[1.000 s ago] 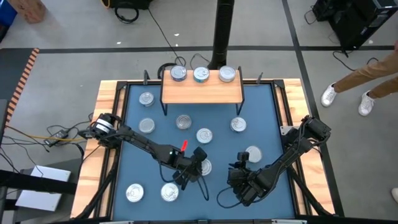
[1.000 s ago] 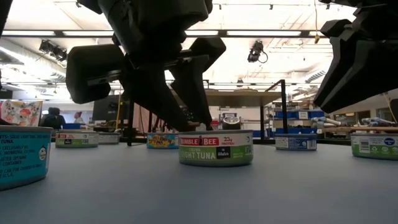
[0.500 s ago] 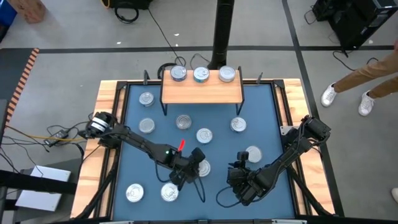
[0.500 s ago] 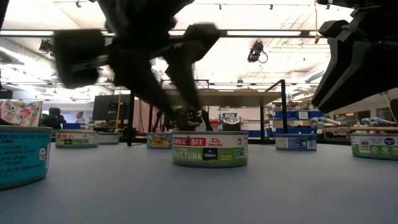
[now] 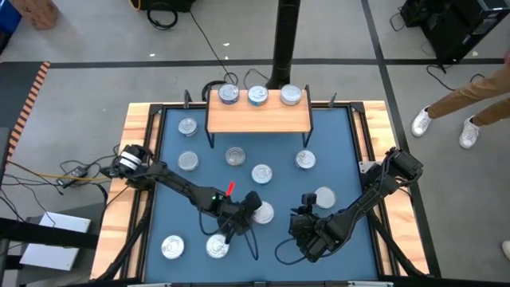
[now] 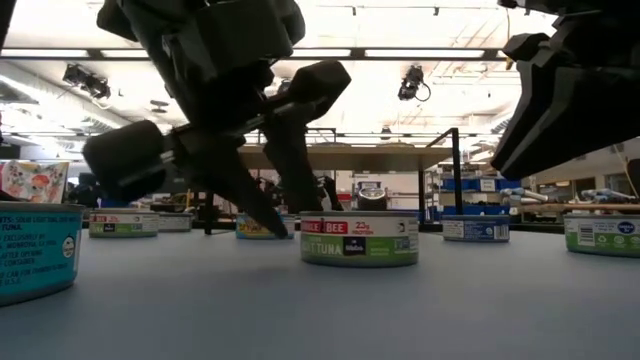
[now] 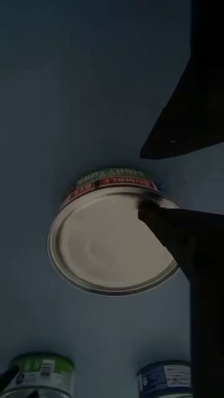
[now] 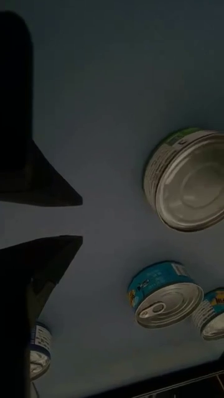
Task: Stack canned seafood by type on shelf
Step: Stack the green tuna can on top of the green tuna can on the shelf
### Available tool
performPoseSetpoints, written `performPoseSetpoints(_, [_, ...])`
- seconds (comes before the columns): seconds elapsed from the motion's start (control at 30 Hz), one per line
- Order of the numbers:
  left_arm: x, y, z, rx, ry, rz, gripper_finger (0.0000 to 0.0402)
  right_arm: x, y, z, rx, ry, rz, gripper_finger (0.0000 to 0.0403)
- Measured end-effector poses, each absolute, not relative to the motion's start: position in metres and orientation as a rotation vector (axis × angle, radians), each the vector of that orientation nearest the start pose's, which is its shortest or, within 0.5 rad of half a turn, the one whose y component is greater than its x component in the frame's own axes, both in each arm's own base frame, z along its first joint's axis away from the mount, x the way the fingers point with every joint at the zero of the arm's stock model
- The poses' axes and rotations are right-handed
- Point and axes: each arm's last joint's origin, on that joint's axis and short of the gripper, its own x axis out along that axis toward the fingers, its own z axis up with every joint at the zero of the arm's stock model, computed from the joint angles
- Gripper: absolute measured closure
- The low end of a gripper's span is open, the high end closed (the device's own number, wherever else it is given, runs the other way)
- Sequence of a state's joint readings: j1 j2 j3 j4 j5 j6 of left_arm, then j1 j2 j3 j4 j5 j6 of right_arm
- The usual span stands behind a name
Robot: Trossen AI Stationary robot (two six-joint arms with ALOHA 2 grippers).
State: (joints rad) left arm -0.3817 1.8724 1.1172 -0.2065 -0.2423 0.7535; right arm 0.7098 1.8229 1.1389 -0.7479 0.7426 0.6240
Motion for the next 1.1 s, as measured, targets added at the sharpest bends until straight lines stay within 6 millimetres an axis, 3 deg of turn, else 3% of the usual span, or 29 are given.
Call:
performPoseSetpoints(0.33, [0.354, -0.133, 0.156, 0.993, 0.777, -0.442, 0.0269, 0.261, 0.198, 0.163, -0.395, 0.972, -0.331, 0.0308])
performPoseSetpoints(0.73, [0.363, -0.126, 0.139, 1.062, 0.800, -0.444, 0.0275, 0.262, 0.199, 0.163, -0.390, 0.964, -0.324, 0.0308])
performPoseSetpoints(0.83, [0.363, -0.126, 0.139, 1.061, 0.796, -0.439, 0.0299, 0.262, 0.199, 0.163, -0.393, 0.962, -0.320, 0.0307])
performPoseSetpoints(1.0, [0.364, -0.126, 0.140, 1.057, 0.785, -0.436, 0.0377, 0.263, 0.200, 0.163, -0.397, 0.961, -0.305, 0.0308])
performPoseSetpoints(1.1, [0.364, -0.127, 0.140, 1.055, 0.782, -0.435, 0.0394, 0.264, 0.202, 0.163, -0.385, 0.952, -0.294, 0.0306])
